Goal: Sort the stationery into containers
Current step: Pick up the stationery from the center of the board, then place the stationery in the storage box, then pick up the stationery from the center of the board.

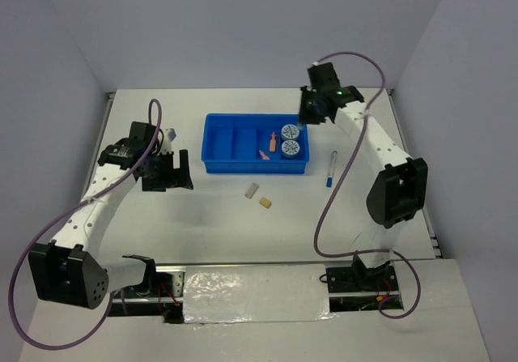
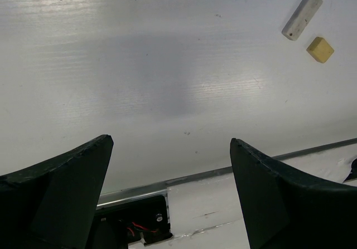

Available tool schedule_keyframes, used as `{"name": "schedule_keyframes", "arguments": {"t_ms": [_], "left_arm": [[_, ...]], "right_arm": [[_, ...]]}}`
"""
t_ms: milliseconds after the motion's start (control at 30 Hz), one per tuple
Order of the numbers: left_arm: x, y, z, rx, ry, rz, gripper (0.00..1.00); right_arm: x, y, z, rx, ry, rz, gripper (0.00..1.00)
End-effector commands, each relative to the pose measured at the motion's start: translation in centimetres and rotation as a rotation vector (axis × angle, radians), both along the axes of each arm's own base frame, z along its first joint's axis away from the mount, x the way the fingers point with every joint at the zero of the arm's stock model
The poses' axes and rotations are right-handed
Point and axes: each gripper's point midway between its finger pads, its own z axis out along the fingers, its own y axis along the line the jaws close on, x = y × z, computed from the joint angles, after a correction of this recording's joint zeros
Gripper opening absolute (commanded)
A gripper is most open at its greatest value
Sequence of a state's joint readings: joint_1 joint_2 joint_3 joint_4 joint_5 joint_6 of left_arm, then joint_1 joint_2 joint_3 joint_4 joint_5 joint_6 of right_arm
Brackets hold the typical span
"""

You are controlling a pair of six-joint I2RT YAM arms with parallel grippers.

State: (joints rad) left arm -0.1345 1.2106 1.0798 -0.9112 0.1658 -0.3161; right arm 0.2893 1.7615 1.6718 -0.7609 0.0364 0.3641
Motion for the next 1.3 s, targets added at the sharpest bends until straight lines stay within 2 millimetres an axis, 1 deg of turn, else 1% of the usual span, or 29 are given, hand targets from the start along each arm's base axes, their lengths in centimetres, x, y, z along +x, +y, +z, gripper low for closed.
{"name": "schedule_keyframes", "arguments": {"t_ms": [0, 33, 100, 133, 200, 233, 333, 367, 400, 467, 533, 567, 600, 633, 667, 700, 733, 767, 800, 833, 867, 900, 933, 967, 1033, 1067, 1133, 1233, 1267], "left_arm": [[1.7, -0.6, 1.9, -0.028, -0.071, -0.012, 0.99], [1.7, -0.6, 2.1, -0.030, -0.075, -0.010, 0.99], [1.9, -0.7, 2.6, -0.035, -0.089, -0.004, 0.99], [2.0, -0.7, 2.7, -0.036, -0.088, -0.005, 0.99], [2.2, -0.7, 3.2, -0.034, -0.097, -0.007, 0.99], [2.2, -0.6, 3.3, -0.029, -0.097, -0.007, 0.99], [2.3, -0.3, 3.8, -0.012, -0.108, -0.004, 0.99], [2.2, -0.2, 3.8, -0.008, -0.109, -0.006, 0.99], [2.2, -0.2, 3.8, -0.005, -0.110, -0.005, 0.99], [2.1, -0.1, 3.7, 0.000, -0.106, -0.006, 0.99], [1.8, 0.0, 3.3, 0.001, -0.099, -0.008, 0.99], [1.8, -0.1, 3.2, 0.000, -0.097, -0.007, 0.99], [1.7, 0.0, 3.1, 0.002, -0.096, -0.006, 0.99], [1.6, 0.1, 3.2, 0.007, -0.096, -0.002, 0.99], [1.6, 0.2, 3.1, 0.012, -0.095, 0.003, 0.99], [1.5, 0.4, 3.1, 0.020, -0.096, 0.011, 0.99], [1.5, 0.8, 3.2, 0.038, -0.102, 0.026, 0.99], [1.5, 1.0, 3.2, 0.047, -0.104, 0.035, 0.99], [1.4, 1.1, 3.3, 0.053, -0.109, 0.040, 0.99], [1.3, 1.3, 3.3, 0.056, -0.116, 0.045, 0.99], [1.2, 1.3, 3.2, 0.057, -0.113, 0.047, 0.99], [1.1, 1.3, 3.2, 0.058, -0.114, 0.048, 0.99], [1.0, 1.4, 3.1, 0.058, -0.109, 0.052, 0.99], [1.0, 1.3, 3.1, 0.054, -0.111, 0.050, 0.99], [1.1, 1.3, 3.3, 0.051, -0.115, 0.056, 0.99], [1.1, 1.1, 3.4, 0.041, -0.113, 0.052, 0.99], [1.2, 1.0, 3.8, 0.035, -0.118, 0.049, 0.99], [1.3, 0.9, 4.3, 0.032, -0.124, 0.040, 0.99], [1.3, 0.9, 4.4, 0.036, -0.125, 0.037, 0.99]], "right_arm": [[-0.2, 5.5, 0.2, 0.022, 0.024, 0.102, 0.24], [0.4, 7.1, -0.1, 0.023, 0.021, 0.117, 0.25], [1.1, 7.8, -0.9, 0.020, 0.036, 0.083, 0.27], [1.8, 8.9, -1.6, 0.009, 0.040, 0.086, 0.27], [2.6, 10.1, -2.7, -0.001, 0.051, 0.084, 0.30], [2.6, 10.8, -3.0, 0.004, 0.057, 0.088, 0.33], [3.0, 11.3, -4.4, -0.016, 0.082, 0.080, 0.43], [3.1, 11.5, -4.6, -0.011, 0.082, 0.079, 0.56], [3.2, 11.6, -4.7, -0.005, 0.086, 0.083, 0.61], [3.2, 11.8, -4.3, -0.003, 0.082, 0.090, 0.69], [3.2, 11.6, -2.5, -0.006, 0.055, 0.098, 0.69], [3.3, 11.1, -1.5, -0.019, 0.033, 0.093, 0.69], [3.0, 10.0, 0.7, -0.022, -0.004, 0.081, 0.69], [2.8, 8.7, 1.4, -0.037, -0.012, 0.055, 0.66], [2.5, 7.1, 1.9, -0.047, -0.018, 0.012, 0.62], [1.6, 3.5, 1.8, -0.049, 0.002, -0.060, 0.57], [1.0, 1.9, 1.1, -0.043, 0.016, -0.105, 0.47], [1.1, 0.3, 1.2, -0.029, -0.014, -0.140, 0.44], [-1.0, -1.6, -0.6, -0.040, 0.031, -0.165, 0.43], [-1.3, -4.2, -1.6, -0.042, 0.048, -0.217, 0.43], [-1.7, -5.3, -2.1, -0.045, 0.053, -0.233, 0.44], [-2.9, -6.5, -3.8, -0.066, 0.088, -0.245, 0.44], [-3.1, -7.7, -4.6, -0.086, 0.100, -0.248, 0.47], [-3.6, -8.0, -6.2, -0.096, 0.136, -0.239, 0.49], [-3.8, -8.9, -7.8, -0.124, 0.177, -0.238, 0.56], [-3.7, -9.0, -9.0, -0.134, 0.198, -0.230, 0.56], [-3.7, -9.2, -10.1, -0.134, 0.218, -0.225, 0.57], [-3.8, -9.6, -12.8, -0.137, 0.275, -0.228, 0.56], [-3.8, -9.4, -13.4, -0.133, 0.284, -0.218, 0.55]]}}
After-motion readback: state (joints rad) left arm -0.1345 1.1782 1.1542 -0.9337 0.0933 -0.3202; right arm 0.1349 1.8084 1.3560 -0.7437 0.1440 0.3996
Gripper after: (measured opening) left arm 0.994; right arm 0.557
